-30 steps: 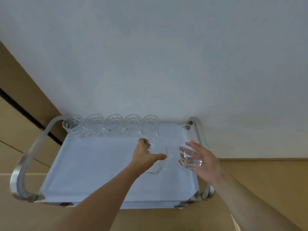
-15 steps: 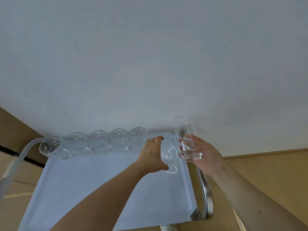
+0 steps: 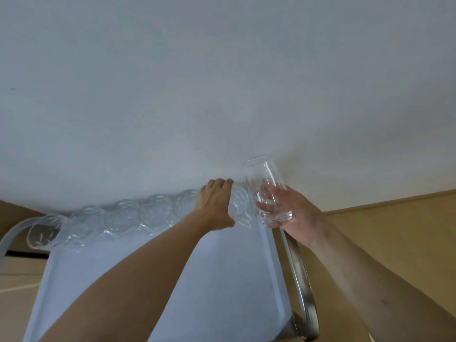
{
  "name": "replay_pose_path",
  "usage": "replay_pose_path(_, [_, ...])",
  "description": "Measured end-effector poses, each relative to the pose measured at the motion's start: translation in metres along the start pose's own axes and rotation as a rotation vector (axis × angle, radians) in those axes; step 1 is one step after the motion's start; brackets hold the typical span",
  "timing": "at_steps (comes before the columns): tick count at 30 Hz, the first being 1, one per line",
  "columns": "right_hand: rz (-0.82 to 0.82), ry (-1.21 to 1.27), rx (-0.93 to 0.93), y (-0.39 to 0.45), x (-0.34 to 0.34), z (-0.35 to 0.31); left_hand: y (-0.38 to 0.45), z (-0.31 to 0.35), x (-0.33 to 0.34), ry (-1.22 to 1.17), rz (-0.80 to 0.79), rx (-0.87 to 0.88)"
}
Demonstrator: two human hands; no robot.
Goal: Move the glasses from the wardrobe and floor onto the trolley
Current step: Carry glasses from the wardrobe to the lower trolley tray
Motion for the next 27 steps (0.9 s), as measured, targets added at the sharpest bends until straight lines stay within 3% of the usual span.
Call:
replay_pose_path(6, [0.012,0.032,0.028,0.010,-0.005,0.000,0.016,-0.005,0.008,0.123,0.019,-0.033])
replay_pose_path(14, [-0.022,0.027,0.030,0.021,-0.005,0.007,0.024,-0.018,0.017,0.049,-0.030,-0.121])
replay_pose_path(27, [0.037,0.015,0.056,0.008,0.008,0.018,0.017,-0.026,0.024,0.057,-0.018,-0.091])
Point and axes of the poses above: each hand's wrist, its own y-axis towards the middle knuckle, its own x-axis out of the palm, z = x × y, the point moved 6 cm from there along y, towards the middle knuckle, and after that the axes turned 14 degrees about -x, right-handed, at the moved point
